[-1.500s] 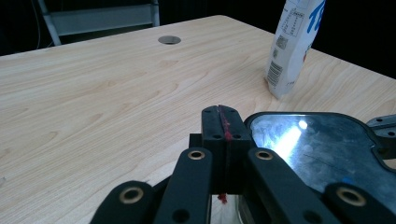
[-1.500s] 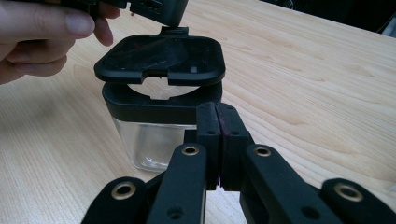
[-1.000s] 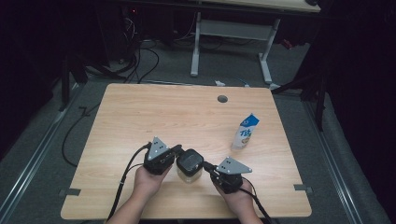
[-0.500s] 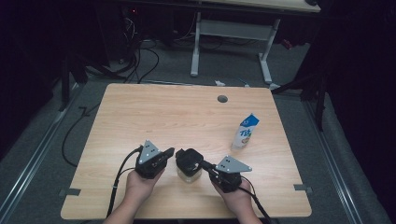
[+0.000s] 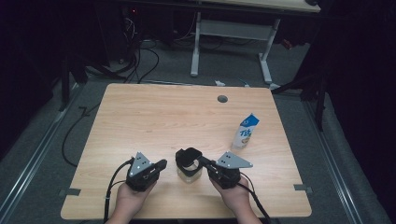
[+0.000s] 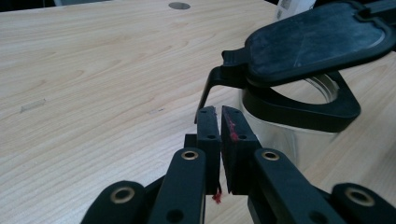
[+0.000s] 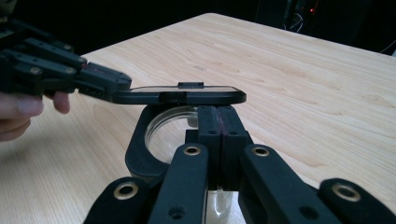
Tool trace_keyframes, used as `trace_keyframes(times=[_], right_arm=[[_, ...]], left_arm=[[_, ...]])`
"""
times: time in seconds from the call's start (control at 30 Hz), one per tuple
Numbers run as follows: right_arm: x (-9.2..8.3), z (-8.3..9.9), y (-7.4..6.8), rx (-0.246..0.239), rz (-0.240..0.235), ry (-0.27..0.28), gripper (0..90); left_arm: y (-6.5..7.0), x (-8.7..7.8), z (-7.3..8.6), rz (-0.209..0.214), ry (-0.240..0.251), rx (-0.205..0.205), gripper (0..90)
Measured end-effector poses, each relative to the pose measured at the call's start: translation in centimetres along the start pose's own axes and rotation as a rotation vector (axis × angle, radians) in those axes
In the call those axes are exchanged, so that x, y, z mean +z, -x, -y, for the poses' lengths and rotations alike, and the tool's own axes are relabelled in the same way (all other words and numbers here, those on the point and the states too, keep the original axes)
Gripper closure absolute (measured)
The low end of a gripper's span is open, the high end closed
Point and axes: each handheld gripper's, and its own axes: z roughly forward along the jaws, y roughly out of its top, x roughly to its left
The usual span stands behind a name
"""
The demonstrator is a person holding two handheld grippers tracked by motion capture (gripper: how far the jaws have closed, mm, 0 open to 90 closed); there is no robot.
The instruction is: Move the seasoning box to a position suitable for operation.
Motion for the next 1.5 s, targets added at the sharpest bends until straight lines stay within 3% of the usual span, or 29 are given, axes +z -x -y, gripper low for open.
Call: trace_keyframes(times=[0.63,0.73,0.93,1.27,1.5], right_arm=[[0.2,-1.4,-0.3,-0.016,0.005,0.023,89.9],[0.3,-1.6,-0.2,-0.017,0.002,0.03,89.9],[0.7,-1.7,-0.5,-0.022,0.005,0.032,89.9],[1.0,-1.5,-0.7,-0.028,0.011,0.037,89.9],[1.1,-1.0,-0.6,-0.026,0.005,0.027,89.9]], left_arm=[[1.9,-0.3,-0.2,0.058,0.039,0.005,85.9],[1.9,-0.6,-0.2,0.07,0.064,-0.025,86.7],[2.6,-0.5,-0.3,0.083,0.067,-0.006,88.0],[4.2,1.3,-1.2,0.099,0.078,0.015,89.3],[4.6,1.9,-1.8,0.098,0.104,0.006,89.9]])
